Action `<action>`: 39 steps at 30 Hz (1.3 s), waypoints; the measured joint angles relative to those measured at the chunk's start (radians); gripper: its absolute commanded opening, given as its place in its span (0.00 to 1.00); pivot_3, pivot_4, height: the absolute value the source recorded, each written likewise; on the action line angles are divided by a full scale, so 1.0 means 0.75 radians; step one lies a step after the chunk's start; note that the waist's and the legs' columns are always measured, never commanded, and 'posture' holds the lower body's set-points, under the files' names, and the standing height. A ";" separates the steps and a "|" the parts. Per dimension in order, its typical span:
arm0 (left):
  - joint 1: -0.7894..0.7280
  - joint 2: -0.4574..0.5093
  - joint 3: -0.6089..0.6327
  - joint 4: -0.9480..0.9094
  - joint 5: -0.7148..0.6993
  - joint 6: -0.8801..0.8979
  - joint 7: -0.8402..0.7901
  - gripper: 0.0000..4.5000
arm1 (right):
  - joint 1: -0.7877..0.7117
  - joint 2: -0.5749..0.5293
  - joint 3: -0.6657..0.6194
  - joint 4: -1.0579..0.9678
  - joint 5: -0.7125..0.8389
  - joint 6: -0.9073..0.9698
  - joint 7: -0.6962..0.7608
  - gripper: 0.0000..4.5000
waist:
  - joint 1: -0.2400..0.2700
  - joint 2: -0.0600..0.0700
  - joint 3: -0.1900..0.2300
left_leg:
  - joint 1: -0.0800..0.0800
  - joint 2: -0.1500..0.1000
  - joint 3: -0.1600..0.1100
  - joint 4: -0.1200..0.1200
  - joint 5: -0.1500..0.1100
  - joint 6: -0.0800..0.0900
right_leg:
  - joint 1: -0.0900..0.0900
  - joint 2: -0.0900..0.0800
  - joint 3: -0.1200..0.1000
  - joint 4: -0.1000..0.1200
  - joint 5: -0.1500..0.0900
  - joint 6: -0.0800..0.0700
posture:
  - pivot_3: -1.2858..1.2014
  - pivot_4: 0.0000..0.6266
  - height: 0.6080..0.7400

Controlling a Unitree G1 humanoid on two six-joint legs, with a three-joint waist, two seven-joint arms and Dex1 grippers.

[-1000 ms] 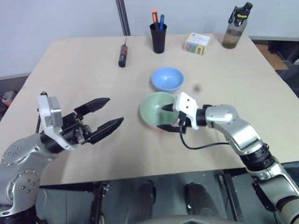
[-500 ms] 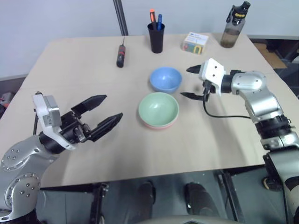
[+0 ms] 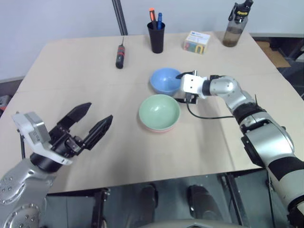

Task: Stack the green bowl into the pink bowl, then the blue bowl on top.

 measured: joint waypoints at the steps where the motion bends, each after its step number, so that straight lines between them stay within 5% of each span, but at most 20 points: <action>1: 0.005 0.000 0.000 -0.013 0.000 -0.010 0.015 1.00 | -0.004 0.011 0.004 0.015 -0.019 0.000 -0.022 0.82 | 0.000 0.000 0.000 | 0.000 0.000 0.000 0.000 0.000 0.000 | 0.000 0.000 0.000 0.001 0.000 0.000 | 0.52 0.24 1.00; 10: 0.037 0.010 0.002 -0.072 -0.007 -0.041 0.076 1.00 | -0.016 0.028 0.019 0.088 -0.144 0.018 -0.138 0.02 | -0.011 0.000 0.000 | 0.000 0.000 0.000 0.001 0.001 -0.001 | 0.000 0.001 0.001 0.001 0.000 -0.001 | 0.52 0.24 1.00; 19: 0.017 0.043 -0.009 -0.070 -0.016 -0.049 0.076 1.00 | -0.026 0.019 0.006 0.102 -0.174 0.001 -0.130 0.02 | -0.014 0.001 0.000 | 0.000 0.000 0.001 0.001 0.000 -0.001 | 0.000 0.001 0.001 0.001 0.000 -0.001 | 0.52 0.24 1.00; 24: -0.017 0.053 -0.041 -0.039 -0.003 -0.053 0.044 1.00 | -0.035 -0.032 -0.149 -0.016 0.045 0.010 0.224 0.02 | -0.014 0.002 0.001 | 0.001 0.001 0.000 0.001 0.000 -0.001 | 0.000 0.002 0.001 0.001 0.003 0.004 | 0.52 0.24 1.00; 29: -0.096 0.101 -0.082 0.074 0.029 -0.055 -0.031 1.00 | 0.300 -0.207 -0.229 -1.076 0.536 0.680 0.791 0.02 | 0.005 0.003 0.002 | -0.001 0.002 -0.002 0.000 0.000 0.000 | 0.000 0.003 0.000 0.001 0.003 0.004 | 0.52 0.24 1.00; 34: -0.169 0.126 -0.126 0.137 0.045 -0.056 -0.084 1.00 | 0.461 -0.299 -0.167 -1.649 0.631 1.147 0.796 0.02 | 0.003 0.004 0.002 | 0.001 0.004 0.001 0.002 0.000 -0.001 | -0.001 0.003 0.001 0.003 0.000 0.000 | 0.52 0.24 1.00; 39: -0.201 0.147 -0.142 0.168 0.046 -0.050 -0.125 1.00 | 0.500 -0.305 -0.117 -1.760 0.612 1.268 0.705 0.32 | 0.011 0.003 0.001 | 0.001 0.004 0.002 0.004 0.000 -0.001 | -0.001 0.003 0.001 0.003 0.000 -0.001 | 0.52 0.24 1.00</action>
